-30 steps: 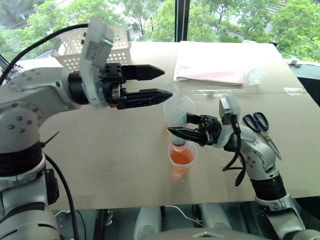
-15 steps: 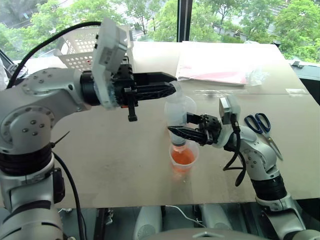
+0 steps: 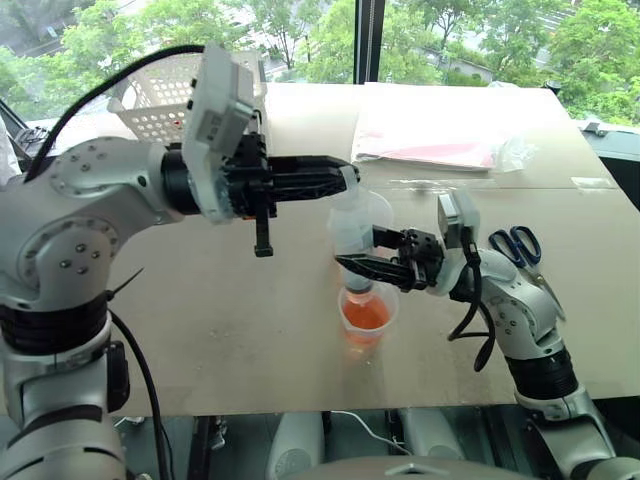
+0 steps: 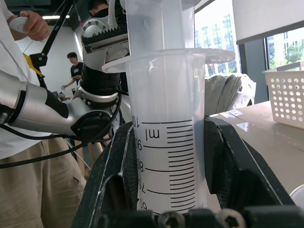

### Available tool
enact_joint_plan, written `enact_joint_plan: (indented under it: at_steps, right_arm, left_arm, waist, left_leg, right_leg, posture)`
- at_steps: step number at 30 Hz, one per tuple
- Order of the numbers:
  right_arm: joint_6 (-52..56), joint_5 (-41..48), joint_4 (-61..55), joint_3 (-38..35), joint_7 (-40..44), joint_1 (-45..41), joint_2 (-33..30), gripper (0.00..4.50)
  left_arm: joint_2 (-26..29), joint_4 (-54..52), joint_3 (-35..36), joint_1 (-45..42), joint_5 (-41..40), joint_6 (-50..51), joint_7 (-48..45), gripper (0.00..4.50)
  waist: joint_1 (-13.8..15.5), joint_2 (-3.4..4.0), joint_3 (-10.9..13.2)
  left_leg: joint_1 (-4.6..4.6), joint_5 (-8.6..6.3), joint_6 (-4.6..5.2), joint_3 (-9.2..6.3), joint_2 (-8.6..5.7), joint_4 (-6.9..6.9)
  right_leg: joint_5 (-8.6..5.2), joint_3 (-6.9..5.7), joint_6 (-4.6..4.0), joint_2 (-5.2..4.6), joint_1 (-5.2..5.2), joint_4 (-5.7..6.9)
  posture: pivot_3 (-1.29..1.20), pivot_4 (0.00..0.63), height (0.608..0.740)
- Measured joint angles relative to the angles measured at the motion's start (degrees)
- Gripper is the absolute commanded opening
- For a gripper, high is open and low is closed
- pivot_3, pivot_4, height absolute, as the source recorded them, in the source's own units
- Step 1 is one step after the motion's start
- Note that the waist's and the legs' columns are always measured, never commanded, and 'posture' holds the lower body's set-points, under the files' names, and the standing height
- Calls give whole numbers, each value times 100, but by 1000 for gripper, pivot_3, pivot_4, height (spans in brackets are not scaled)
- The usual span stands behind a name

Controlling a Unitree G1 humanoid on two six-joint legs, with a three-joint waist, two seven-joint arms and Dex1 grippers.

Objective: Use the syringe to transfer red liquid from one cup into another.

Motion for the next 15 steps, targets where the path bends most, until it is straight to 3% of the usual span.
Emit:
enact_joint_plan:
  at_steps: [15]
  right_arm:
    - [205,38,-132,-18,-99,4,-178,1434]
  left_arm:
    - [-137,-134,-218,560,337,-509,-147,0]
  waist:
    - [2,0,0]
  left_leg:
    - [0,0,0,1,0,0]
  right_leg:
    - [0,1,0,0,0,0]
  posture:
    - [0,150,740]
